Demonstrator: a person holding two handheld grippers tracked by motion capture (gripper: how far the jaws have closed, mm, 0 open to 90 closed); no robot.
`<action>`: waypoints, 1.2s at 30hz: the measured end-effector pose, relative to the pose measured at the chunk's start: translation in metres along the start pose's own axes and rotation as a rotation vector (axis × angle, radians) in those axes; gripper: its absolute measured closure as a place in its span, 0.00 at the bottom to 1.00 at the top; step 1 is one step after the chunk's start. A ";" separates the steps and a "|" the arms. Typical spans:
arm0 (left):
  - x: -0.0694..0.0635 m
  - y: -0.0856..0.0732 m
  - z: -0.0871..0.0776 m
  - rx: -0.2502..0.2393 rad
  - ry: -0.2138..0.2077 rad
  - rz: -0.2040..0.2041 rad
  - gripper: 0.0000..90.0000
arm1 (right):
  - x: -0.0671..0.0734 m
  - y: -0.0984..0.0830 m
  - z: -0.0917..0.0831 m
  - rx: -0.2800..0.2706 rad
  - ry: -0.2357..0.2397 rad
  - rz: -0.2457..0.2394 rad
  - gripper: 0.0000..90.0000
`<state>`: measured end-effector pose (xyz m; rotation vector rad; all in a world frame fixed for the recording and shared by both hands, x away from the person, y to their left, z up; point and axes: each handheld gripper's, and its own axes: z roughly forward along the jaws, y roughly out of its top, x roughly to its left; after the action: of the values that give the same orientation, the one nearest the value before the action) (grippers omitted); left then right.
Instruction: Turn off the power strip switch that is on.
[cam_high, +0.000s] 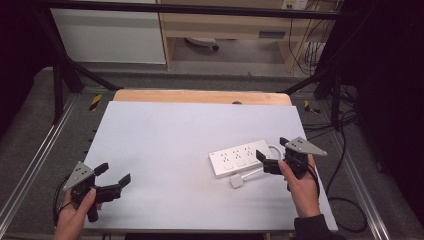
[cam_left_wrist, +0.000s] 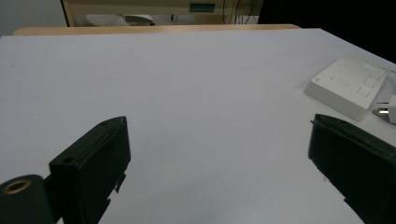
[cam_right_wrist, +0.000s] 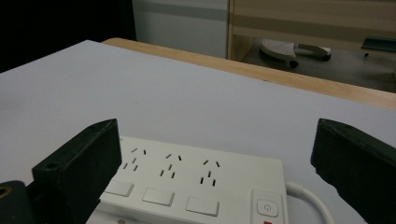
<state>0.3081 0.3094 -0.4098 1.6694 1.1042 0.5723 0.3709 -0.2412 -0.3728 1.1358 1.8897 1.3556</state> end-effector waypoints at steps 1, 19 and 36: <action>0.000 0.000 0.000 0.000 -0.001 0.001 0.06 | 0.000 -0.001 -0.003 -0.003 0.000 -0.002 0.02; -0.002 0.000 0.001 -0.002 -0.012 0.008 0.06 | -0.016 -0.022 -0.033 -0.057 -0.048 -0.006 0.03; -0.003 0.000 0.001 -0.002 -0.016 0.014 0.06 | -0.027 -0.065 -0.013 0.107 -0.009 -0.015 0.04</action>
<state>0.3078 0.3061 -0.4098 1.6785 1.0817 0.5679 0.3526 -0.2797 -0.4306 1.1758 1.9807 1.2519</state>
